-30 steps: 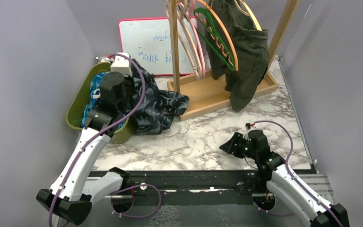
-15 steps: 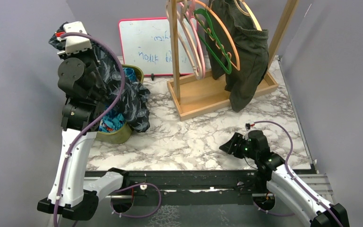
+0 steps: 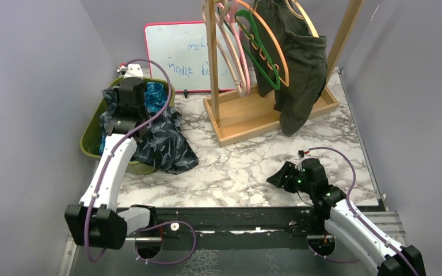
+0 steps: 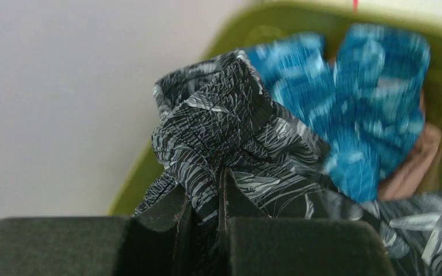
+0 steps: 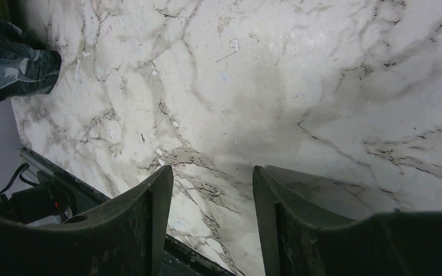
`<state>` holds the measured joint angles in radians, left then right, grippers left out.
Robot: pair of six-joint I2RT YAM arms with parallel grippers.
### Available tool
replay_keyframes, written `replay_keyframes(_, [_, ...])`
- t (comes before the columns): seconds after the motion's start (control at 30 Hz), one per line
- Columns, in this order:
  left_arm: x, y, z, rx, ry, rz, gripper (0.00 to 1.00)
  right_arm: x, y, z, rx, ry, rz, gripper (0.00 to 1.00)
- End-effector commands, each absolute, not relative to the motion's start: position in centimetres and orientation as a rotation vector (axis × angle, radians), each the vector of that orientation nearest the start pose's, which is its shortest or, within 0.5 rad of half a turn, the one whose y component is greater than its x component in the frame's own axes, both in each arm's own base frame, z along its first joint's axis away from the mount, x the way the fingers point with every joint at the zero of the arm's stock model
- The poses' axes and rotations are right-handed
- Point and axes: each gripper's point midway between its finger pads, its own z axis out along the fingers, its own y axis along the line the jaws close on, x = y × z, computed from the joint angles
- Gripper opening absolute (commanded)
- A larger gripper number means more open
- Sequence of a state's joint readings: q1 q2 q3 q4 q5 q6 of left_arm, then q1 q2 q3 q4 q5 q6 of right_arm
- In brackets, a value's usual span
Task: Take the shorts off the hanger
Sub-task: Place the shorts in the basket.
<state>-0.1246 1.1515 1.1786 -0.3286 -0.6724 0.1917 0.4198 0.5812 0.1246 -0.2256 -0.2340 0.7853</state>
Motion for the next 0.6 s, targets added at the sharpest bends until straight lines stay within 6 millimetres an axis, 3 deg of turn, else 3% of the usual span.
replay_keyframes(0.0, [35.5, 5.1, 24.3, -0.133, 2.095, 0.426, 0.02, 16.4, 15.4, 3.3, 0.274, 2.36, 0.912, 0.56])
replay_keyframes(0.1, [35.1, 4.3, 21.2, -0.133, 2.176, 0.35, 0.09, 16.4, 15.4, 3.3, 0.274, 2.358, 0.911, 0.56])
replay_keyframes(0.17, [34.8, 4.4, 20.0, -0.138, 2.206, 0.315, 0.39, 16.4, 15.4, 3.3, 0.271, 2.358, 0.911, 0.56])
replay_keyframes(0.23, [34.5, 4.6, 20.2, -0.152, 2.215, 0.302, 0.47, 16.4, 15.4, 3.3, 0.268, 2.359, 0.914, 0.56])
replay_keyframes(0.27, [34.3, 4.7, 20.7, -0.161, 2.204, 0.301, 0.5, 16.4, 15.4, 3.3, 0.268, 2.36, 0.914, 0.56])
replay_keyframes(0.37, [33.8, 5.0, 24.7, -0.199, 2.097, 0.298, 0.76, 16.4, 15.4, 3.3, 0.267, 2.36, 0.913, 0.56])
replay_keyframes(0.47, [32.8, 4.4, 30.0, -0.196, 1.952, 0.238, 0.88, 16.4, 15.4, 3.2, 0.268, 2.361, 0.913, 0.56])
replay_keyframes(0.57, [31.8, 3.1, 33.3, -0.153, 1.862, 0.149, 0.96, 16.4, 15.4, 3.2, 0.268, 2.36, 0.911, 0.56])
